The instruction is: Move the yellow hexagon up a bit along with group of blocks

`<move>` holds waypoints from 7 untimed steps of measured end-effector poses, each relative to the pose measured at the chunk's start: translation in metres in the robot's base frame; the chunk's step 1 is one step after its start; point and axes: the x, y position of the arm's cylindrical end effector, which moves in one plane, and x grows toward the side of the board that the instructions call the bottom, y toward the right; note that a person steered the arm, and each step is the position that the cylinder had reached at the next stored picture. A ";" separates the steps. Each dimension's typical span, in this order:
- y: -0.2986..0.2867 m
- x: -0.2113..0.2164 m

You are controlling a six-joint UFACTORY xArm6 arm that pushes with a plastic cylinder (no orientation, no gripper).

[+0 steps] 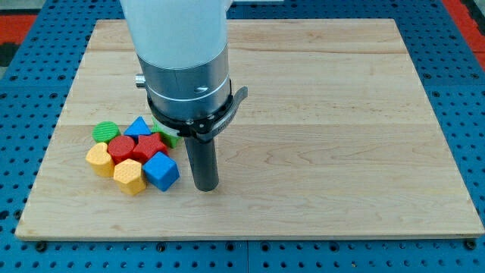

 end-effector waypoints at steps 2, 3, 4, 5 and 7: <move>0.000 0.000; 0.000 -0.008; 0.000 -0.010; 0.000 -0.010; -0.002 0.011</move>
